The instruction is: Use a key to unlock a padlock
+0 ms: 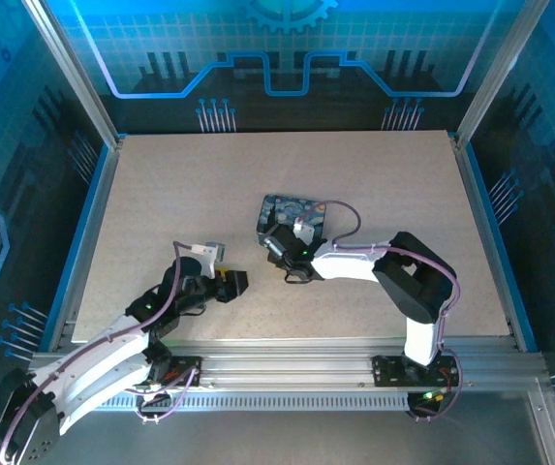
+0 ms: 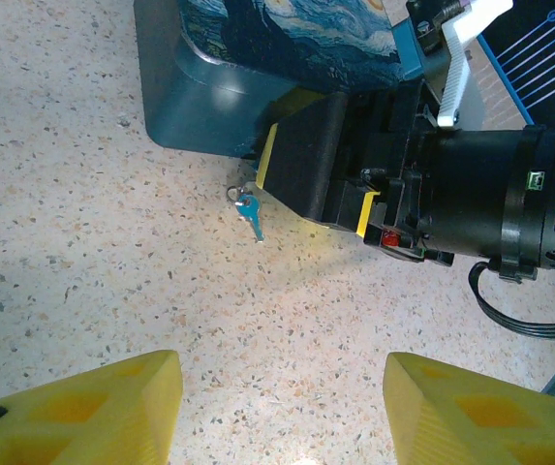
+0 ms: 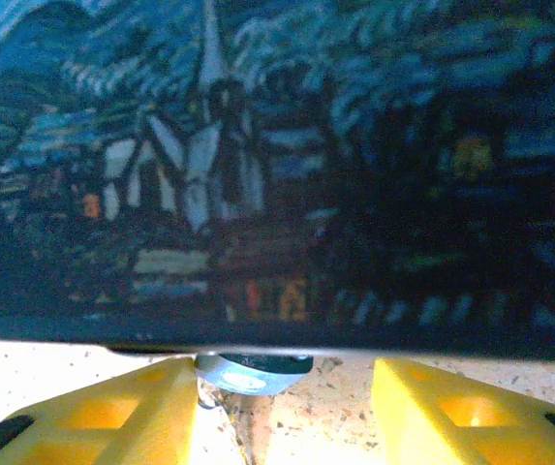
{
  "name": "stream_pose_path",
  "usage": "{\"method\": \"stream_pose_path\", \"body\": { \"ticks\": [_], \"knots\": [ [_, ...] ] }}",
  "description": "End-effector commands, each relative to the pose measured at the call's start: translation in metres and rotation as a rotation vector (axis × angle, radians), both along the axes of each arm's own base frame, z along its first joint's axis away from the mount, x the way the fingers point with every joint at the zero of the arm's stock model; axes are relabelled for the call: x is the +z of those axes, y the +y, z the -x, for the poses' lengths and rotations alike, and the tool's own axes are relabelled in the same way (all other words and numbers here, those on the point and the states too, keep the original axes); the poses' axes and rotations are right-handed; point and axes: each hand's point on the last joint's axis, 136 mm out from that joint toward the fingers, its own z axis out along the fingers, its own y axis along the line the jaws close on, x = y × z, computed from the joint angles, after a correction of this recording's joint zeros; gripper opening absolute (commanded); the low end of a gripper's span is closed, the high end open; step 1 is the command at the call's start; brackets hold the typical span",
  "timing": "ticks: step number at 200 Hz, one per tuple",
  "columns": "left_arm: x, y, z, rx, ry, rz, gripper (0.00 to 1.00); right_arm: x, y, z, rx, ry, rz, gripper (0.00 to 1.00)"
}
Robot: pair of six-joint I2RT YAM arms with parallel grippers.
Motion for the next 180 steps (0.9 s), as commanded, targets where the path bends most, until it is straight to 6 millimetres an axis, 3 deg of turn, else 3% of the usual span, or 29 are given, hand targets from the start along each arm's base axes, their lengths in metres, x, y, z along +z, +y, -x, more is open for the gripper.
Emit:
{"method": "stream_pose_path", "body": {
  "ticks": [1,72,120,180],
  "knots": [
    [-0.010,0.003,0.001,-0.007,0.007,-0.030,0.58,0.002,0.005,-0.007,-0.026,-0.031,0.003,0.51],
    [-0.011,0.002,0.002,-0.017,0.015,-0.031,0.58,0.005,0.012,-0.014,-0.038,-0.058,-0.011,0.50],
    [-0.013,0.002,0.003,-0.020,0.017,-0.033,0.58,0.002,0.004,-0.021,-0.064,-0.059,0.017,0.48],
    [-0.014,0.003,0.003,-0.024,0.015,-0.038,0.59,-0.003,-0.006,-0.023,-0.082,-0.052,0.045,0.27]
  ]
}}
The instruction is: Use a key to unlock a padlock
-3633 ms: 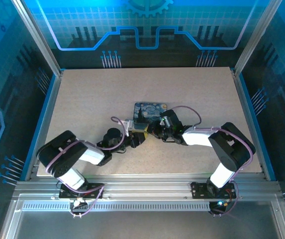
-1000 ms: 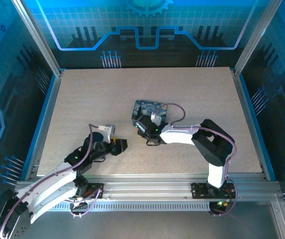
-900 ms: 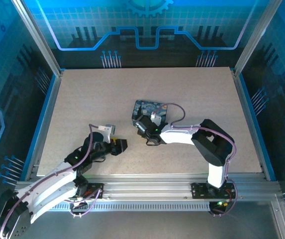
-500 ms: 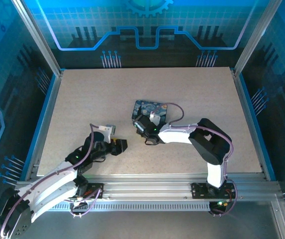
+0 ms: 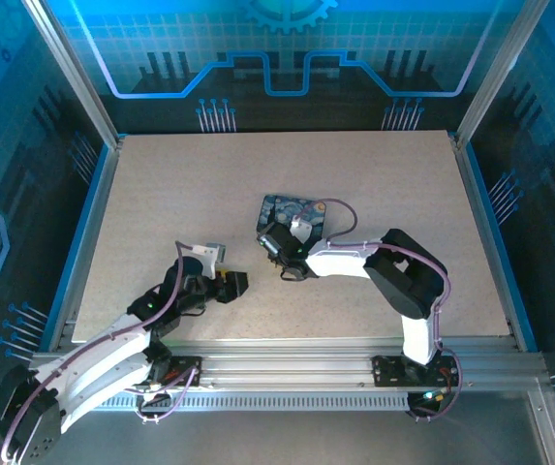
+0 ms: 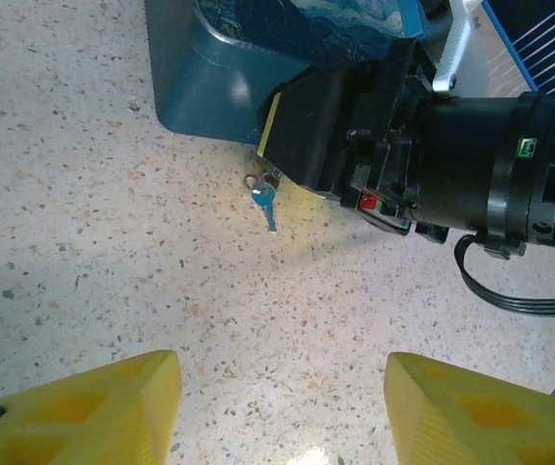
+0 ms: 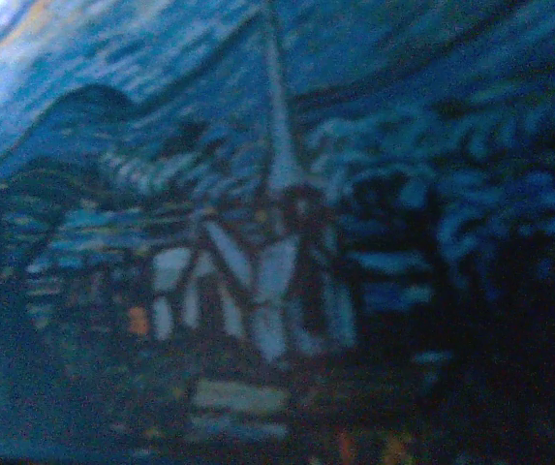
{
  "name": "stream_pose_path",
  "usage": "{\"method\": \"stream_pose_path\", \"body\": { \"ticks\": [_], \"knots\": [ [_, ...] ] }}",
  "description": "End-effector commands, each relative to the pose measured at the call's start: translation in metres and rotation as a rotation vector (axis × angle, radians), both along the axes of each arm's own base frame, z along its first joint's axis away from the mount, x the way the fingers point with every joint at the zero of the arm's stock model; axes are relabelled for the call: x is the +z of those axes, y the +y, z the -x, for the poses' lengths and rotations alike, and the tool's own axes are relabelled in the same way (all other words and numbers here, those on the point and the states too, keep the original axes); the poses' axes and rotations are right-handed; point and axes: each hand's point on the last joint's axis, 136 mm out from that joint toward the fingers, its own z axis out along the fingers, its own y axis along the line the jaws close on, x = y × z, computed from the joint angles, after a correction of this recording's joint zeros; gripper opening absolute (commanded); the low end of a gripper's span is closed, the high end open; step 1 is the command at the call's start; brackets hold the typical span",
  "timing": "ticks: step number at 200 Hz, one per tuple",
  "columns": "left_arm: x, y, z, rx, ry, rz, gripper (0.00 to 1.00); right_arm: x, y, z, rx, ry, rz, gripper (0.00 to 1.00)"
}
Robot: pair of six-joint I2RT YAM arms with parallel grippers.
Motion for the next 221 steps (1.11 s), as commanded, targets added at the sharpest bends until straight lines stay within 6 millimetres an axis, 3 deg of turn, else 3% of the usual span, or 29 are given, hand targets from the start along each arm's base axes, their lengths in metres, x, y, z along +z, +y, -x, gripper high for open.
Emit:
{"method": "stream_pose_path", "body": {
  "ticks": [1,26,76,157,221],
  "knots": [
    [-0.006,0.001,0.003,-0.020,-0.001,-0.017,0.58,0.000,-0.010,-0.007,-0.040,-0.011,0.034,0.26],
    [-0.007,0.001,0.003,-0.024,-0.003,-0.015,0.59,0.006,-0.013,-0.005,-0.031,-0.017,0.031,0.17],
    [0.001,-0.014,0.000,-0.086,-0.035,0.035,0.59,0.027,-0.018,0.000,0.026,-0.015,-0.012,0.09],
    [0.022,-0.046,-0.021,-0.151,-0.103,0.190,0.60,0.045,-0.013,0.005,0.111,0.039,-0.250,0.04],
    [0.012,-0.070,-0.047,-0.166,-0.131,0.283,0.52,0.040,-0.005,0.008,0.146,0.080,-0.356,0.02]
  ]
}}
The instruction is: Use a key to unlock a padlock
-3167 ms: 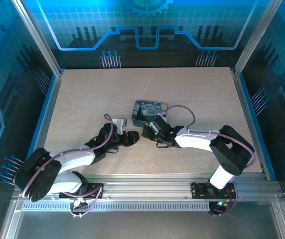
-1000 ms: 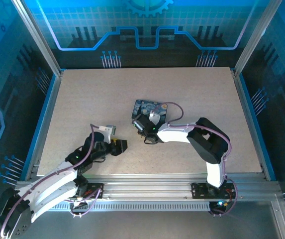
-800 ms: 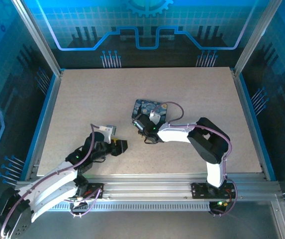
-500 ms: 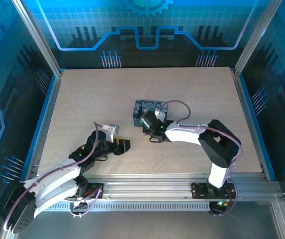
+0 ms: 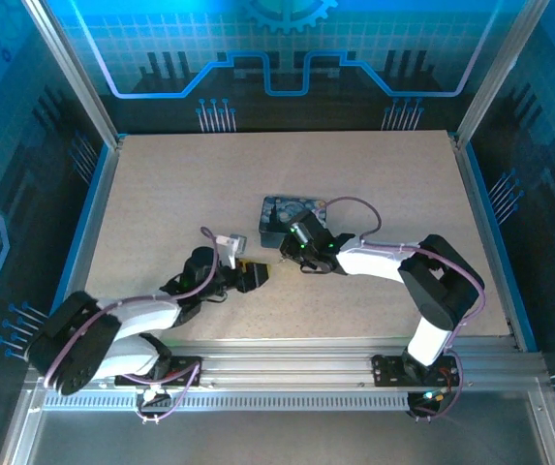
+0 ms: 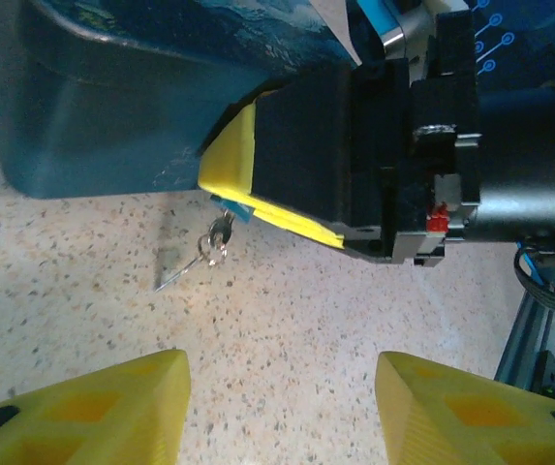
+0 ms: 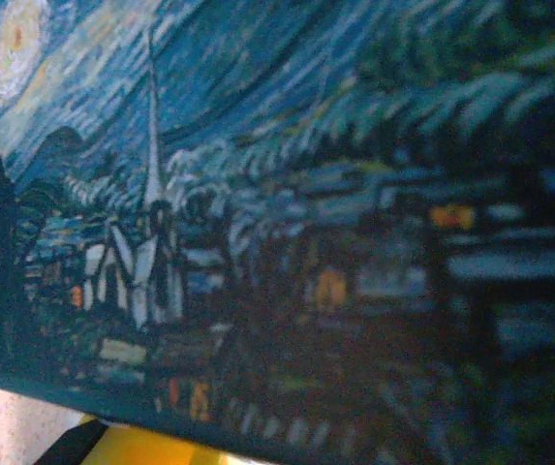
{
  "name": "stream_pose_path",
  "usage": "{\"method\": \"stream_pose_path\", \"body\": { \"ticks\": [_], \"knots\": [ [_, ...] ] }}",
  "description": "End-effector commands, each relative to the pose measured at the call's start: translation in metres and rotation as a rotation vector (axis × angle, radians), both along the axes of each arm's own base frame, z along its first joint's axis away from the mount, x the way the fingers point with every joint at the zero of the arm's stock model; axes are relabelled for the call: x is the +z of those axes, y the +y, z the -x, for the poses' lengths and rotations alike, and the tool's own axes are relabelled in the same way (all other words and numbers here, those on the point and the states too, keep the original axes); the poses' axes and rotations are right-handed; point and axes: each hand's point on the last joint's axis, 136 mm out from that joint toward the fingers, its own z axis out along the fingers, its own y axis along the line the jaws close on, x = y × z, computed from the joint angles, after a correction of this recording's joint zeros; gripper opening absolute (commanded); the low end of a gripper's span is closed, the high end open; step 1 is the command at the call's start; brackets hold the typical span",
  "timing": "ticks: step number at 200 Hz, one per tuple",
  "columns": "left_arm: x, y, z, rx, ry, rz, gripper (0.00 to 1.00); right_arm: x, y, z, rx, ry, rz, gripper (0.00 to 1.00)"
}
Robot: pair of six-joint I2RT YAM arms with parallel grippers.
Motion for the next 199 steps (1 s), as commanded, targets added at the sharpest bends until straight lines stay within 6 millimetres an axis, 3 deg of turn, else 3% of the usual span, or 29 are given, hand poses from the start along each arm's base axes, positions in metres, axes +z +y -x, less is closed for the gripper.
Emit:
{"method": "stream_pose_path", "body": {
  "ticks": [1,32,71,78,126,199],
  "knots": [
    [0.022,-0.012,-0.014,-0.012,-0.089,0.106,0.52,0.015,0.010,-0.003,0.024,-0.017,-0.095,0.02],
    [0.006,-0.019,-0.028,-0.005,-0.066,0.138,0.50,0.014,0.012,-0.001,0.030,-0.002,-0.141,0.01],
    [-0.009,-0.020,-0.043,0.005,-0.025,0.240,0.40,0.019,0.016,-0.003,0.037,0.000,-0.186,0.01],
    [-0.012,-0.022,-0.044,-0.001,-0.021,0.237,0.40,0.009,0.011,0.003,0.034,0.021,-0.177,0.01],
    [-0.012,-0.026,-0.048,-0.028,-0.014,0.249,0.42,0.009,0.009,0.003,0.036,0.022,-0.196,0.00],
    [-0.027,-0.030,-0.047,-0.052,0.033,0.242,0.42,0.011,0.005,0.004,0.033,0.026,-0.216,0.00]
  ]
}}
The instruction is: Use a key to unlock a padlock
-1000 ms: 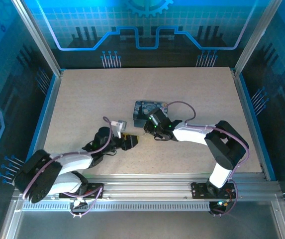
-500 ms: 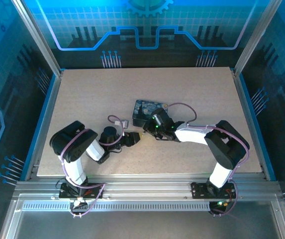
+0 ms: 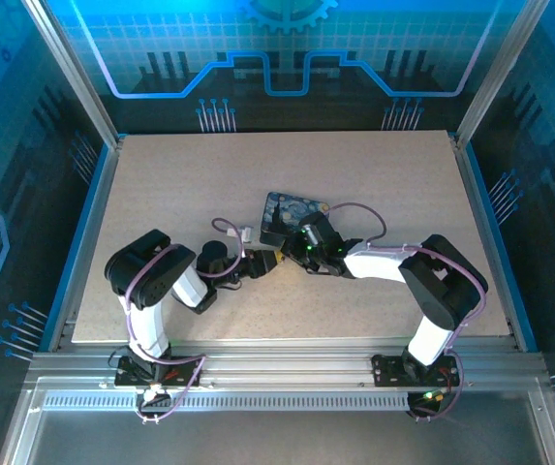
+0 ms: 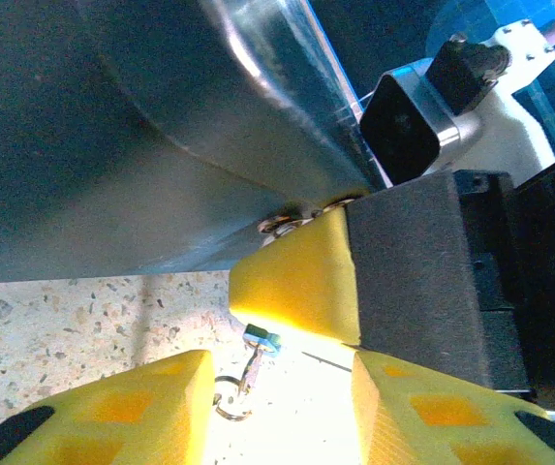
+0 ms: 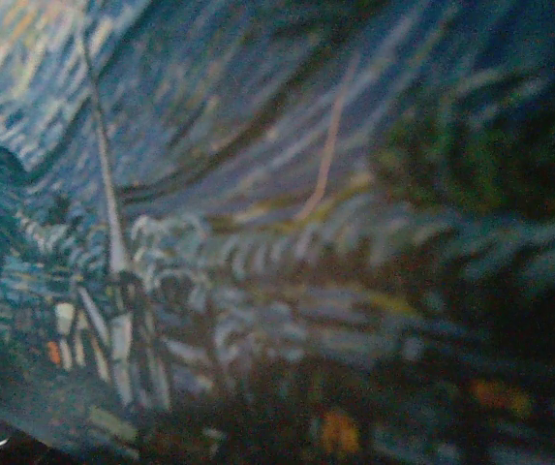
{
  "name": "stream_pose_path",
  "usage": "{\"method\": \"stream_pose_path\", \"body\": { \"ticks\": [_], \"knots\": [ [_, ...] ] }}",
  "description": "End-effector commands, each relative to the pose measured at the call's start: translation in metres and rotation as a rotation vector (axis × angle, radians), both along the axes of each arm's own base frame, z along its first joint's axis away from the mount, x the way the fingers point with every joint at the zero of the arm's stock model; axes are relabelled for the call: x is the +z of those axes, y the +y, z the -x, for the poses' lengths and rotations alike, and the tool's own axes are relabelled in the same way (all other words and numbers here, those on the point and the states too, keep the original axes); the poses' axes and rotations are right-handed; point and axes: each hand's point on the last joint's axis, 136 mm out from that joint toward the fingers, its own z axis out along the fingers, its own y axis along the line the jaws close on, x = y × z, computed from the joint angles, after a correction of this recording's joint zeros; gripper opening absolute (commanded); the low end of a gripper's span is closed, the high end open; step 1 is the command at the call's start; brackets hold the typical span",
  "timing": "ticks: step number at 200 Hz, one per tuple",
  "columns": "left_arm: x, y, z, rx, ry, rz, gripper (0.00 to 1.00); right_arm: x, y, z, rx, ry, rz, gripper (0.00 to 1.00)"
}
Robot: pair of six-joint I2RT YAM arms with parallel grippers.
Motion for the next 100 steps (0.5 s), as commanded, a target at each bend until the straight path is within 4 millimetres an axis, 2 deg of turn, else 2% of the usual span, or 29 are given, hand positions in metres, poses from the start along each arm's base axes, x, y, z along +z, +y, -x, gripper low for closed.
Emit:
{"method": "stream_pose_path", "body": {
  "ticks": [1,100],
  "knots": [
    [0.0040,-0.0054,0.0004,-0.038,-0.018,0.024,0.42,0.0138,0.0017,-0.0006,0.001,-0.005,-0.059,0.00],
    [-0.0010,-0.0121,0.0023,-0.073,-0.006,0.026,0.34,0.0171,0.0013,-0.0003,0.000,-0.005,-0.069,0.00]
  ]
}}
